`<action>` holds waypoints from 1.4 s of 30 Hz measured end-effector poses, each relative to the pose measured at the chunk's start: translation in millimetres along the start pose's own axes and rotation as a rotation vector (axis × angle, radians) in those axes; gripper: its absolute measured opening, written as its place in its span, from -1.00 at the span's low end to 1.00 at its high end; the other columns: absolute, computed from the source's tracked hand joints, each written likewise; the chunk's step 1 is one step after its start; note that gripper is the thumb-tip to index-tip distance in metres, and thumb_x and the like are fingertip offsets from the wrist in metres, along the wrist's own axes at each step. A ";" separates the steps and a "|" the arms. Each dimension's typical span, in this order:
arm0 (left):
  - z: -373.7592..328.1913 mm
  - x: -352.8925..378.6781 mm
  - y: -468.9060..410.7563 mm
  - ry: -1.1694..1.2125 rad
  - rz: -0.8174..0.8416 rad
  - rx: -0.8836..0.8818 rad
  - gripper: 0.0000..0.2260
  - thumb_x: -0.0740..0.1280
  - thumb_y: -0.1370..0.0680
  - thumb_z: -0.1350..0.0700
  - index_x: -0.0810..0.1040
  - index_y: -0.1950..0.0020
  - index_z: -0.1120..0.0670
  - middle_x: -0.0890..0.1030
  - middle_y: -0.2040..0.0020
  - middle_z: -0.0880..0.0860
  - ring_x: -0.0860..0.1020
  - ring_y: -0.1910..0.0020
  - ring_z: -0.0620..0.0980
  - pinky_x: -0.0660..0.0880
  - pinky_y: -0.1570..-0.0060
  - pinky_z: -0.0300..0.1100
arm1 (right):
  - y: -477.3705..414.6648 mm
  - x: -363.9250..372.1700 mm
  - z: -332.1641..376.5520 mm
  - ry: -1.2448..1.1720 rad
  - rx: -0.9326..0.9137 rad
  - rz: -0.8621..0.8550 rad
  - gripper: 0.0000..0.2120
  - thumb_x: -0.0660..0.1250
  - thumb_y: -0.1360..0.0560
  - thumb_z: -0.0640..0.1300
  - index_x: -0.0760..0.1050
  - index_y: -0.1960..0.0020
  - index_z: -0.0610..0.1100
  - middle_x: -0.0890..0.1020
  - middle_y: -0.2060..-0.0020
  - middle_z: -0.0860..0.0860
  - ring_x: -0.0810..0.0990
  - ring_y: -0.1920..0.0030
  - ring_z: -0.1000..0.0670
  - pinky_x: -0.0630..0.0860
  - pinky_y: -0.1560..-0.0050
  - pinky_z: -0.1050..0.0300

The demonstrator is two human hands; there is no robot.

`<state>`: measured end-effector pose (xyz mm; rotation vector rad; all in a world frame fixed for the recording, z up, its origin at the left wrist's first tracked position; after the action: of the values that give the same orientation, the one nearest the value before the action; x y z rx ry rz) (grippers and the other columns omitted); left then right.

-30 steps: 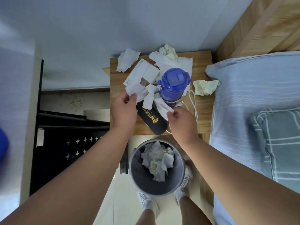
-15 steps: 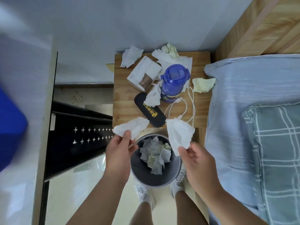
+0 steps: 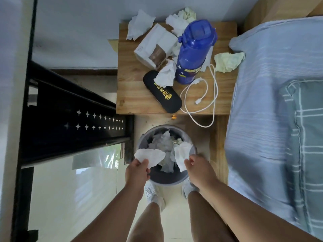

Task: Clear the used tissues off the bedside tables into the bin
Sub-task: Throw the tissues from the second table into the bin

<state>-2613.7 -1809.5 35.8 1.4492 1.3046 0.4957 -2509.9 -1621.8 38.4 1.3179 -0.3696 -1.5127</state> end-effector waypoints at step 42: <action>-263.1 92.0 13.1 -0.724 -0.109 1.149 -0.56 0.41 -0.54 0.21 0.57 -0.42 0.01 0.60 -0.31 0.08 0.60 -0.20 0.15 0.54 0.00 -0.05 | -122.6 -259.1 108.7 0.427 -0.204 -0.506 -0.47 0.43 -0.56 0.02 0.37 -0.45 -0.10 0.51 -0.29 -0.25 0.61 -0.20 -0.29 0.59 -0.02 -0.07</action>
<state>-2799.9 -1614.0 106.1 2.1356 1.0350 -0.9618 -2703.3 -1398.3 119.9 1.5915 0.4103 -1.5629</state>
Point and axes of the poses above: each hand's wrist, its own y-axis away from the middle knuckle, its own x-axis out of the palm, z = x × y, the point moved 1 cm from there along -y, towards the middle knuckle
